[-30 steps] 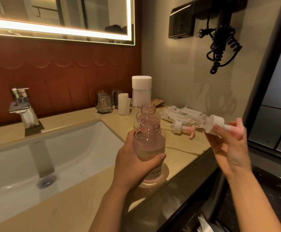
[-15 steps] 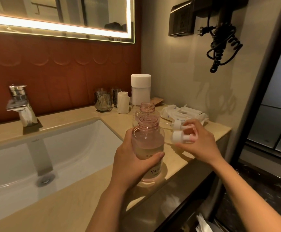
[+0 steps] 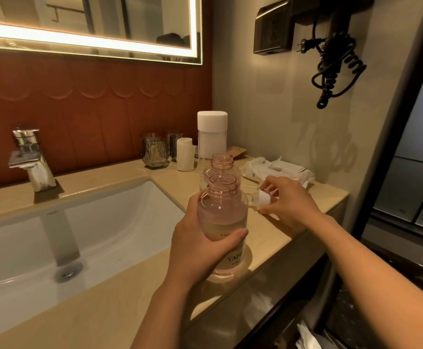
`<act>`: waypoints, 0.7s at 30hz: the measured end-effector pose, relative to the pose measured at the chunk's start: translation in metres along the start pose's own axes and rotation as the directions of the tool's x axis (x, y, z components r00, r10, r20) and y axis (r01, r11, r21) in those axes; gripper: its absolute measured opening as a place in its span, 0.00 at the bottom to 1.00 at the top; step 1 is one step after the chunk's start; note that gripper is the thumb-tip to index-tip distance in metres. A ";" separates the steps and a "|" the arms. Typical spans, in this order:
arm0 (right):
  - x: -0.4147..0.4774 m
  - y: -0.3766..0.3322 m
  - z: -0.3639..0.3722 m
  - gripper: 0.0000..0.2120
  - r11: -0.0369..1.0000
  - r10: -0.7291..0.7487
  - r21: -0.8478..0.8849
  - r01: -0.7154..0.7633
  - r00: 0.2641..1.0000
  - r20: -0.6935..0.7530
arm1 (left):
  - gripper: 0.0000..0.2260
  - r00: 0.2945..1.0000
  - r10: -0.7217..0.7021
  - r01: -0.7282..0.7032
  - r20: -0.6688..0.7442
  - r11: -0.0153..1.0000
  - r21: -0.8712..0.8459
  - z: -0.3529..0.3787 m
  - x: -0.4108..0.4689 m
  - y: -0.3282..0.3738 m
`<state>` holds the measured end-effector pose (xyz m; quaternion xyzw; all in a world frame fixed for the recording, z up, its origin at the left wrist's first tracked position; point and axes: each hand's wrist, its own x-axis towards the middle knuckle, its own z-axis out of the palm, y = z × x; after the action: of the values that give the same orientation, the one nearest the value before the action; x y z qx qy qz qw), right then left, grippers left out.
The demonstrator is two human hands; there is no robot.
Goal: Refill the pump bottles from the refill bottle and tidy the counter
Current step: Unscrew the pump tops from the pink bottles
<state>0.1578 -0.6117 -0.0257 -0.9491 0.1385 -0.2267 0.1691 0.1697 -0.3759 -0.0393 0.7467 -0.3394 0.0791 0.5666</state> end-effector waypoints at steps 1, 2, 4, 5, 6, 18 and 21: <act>0.000 0.000 -0.003 0.21 1.000 0.009 -0.010 -0.009 1.000 0.015 | 0.31 1.000 0.000 0.000 0.000 1.000 0.002 0.000 0.000 0.000; 0.000 0.000 -0.007 0.21 1.000 0.020 -0.023 -0.019 0.999 0.031 | 0.31 1.000 0.000 0.000 0.000 1.000 0.006 0.000 0.001 0.000; -0.002 0.002 -0.015 0.22 0.997 0.053 -0.057 -0.049 0.996 0.067 | 0.31 1.000 0.004 -0.004 0.001 1.000 0.013 0.001 0.001 0.000; -0.003 0.003 -0.018 0.22 0.995 0.072 -0.077 -0.066 0.994 0.081 | 0.31 1.000 0.007 -0.007 0.003 1.000 0.015 0.001 0.002 0.001; -0.004 0.004 -0.021 0.23 0.992 0.090 -0.096 -0.081 0.992 0.092 | 0.31 1.000 0.008 -0.008 0.004 1.000 0.016 0.001 0.001 0.000; -0.014 0.001 -0.022 0.23 0.968 0.142 -0.213 -0.131 0.989 0.038 | 0.31 1.000 0.007 -0.007 0.011 1.000 0.020 0.000 0.000 -0.001; -0.012 -0.009 -0.003 0.22 0.975 0.048 -0.215 -0.054 0.998 -0.031 | 0.31 1.000 -0.005 0.004 0.006 1.000 0.012 0.001 0.000 -0.001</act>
<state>0.1479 -0.5999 -0.0245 -0.9550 0.1886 -0.2181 0.0693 0.1701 -0.3763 -0.0400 0.7511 -0.3390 0.0777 0.5612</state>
